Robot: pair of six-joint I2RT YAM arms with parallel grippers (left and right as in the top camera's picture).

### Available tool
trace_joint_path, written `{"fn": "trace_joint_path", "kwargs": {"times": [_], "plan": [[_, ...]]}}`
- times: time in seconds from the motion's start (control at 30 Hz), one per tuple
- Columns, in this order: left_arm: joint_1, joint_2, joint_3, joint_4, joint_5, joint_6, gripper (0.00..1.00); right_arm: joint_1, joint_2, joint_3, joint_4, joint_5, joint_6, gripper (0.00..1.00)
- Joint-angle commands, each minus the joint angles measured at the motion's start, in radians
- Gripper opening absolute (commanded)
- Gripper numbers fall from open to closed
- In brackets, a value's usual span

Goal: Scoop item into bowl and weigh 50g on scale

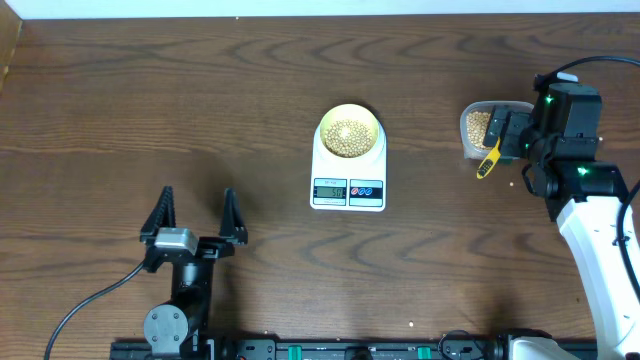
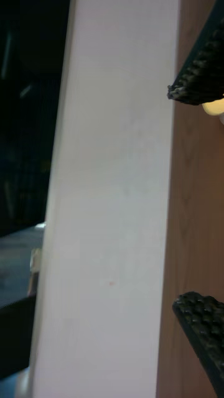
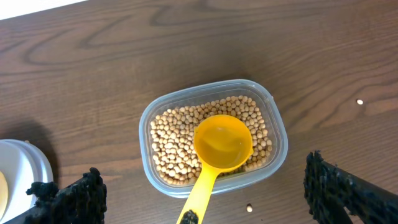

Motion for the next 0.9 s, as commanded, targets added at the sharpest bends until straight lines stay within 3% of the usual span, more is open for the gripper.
{"fn": "trace_joint_path", "kwargs": {"times": [0.0,0.57,0.87], "plan": [[0.006,-0.009,-0.003,0.005,-0.085,-0.005,0.98,0.006,-0.003,0.0,0.0,0.011,-0.014,0.99],[0.05,-0.009,-0.003,-0.44,-0.092,-0.005,0.98,0.006,-0.003,0.0,-0.001,0.011,-0.014,0.99],[0.05,-0.009,-0.003,-0.437,-0.118,0.025,0.98,0.006,-0.003,0.0,0.0,0.011,-0.014,0.99]]}}
